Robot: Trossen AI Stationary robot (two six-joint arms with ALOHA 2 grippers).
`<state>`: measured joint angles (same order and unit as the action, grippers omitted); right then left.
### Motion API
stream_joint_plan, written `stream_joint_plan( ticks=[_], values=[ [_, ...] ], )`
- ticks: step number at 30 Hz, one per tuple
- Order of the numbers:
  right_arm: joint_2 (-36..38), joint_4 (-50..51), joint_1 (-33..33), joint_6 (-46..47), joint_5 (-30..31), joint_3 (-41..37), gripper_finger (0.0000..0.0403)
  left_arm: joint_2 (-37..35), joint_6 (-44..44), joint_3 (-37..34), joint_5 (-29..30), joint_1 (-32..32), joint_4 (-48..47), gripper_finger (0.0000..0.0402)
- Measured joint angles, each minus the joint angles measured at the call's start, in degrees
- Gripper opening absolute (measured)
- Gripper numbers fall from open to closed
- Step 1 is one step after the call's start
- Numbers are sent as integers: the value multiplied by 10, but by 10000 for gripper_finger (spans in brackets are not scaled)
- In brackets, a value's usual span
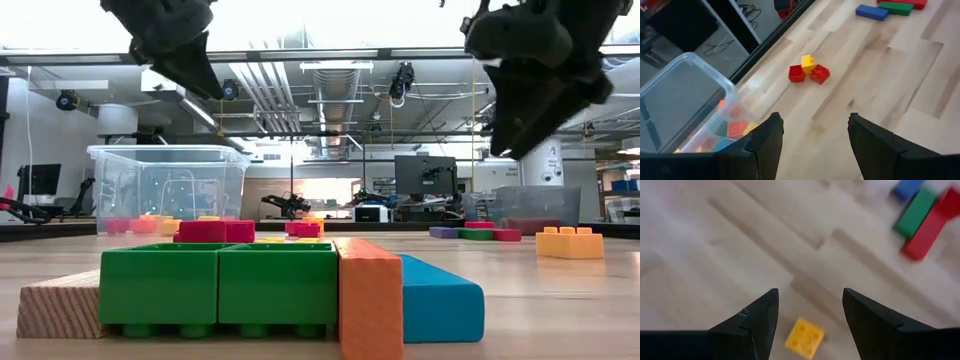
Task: Sort blocks by size
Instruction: Put the yellow square game piece into the transparent bin
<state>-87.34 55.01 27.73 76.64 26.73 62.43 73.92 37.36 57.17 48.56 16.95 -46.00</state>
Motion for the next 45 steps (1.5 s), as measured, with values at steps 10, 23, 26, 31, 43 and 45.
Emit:
stream_joint_plan(
  ticks=[10,23,26,31,43,45],
  values=[
    [-36,3,2,29,-133,-2,261,41,9,0,6,20,0,199],
    [-95,-5,2,67,-152,-11,275,71,14,0,19,20,2,199],
    [-111,-9,2,60,-158,-11,267,70,15,0,21,20,2,199],
    [-123,-22,2,47,-158,-11,252,70,17,0,21,20,2,199],
    [-140,-48,0,26,-147,-13,196,70,22,0,21,20,10,199],
    [-140,-48,0,20,-147,-13,174,70,20,0,21,20,10,199]
  ],
)
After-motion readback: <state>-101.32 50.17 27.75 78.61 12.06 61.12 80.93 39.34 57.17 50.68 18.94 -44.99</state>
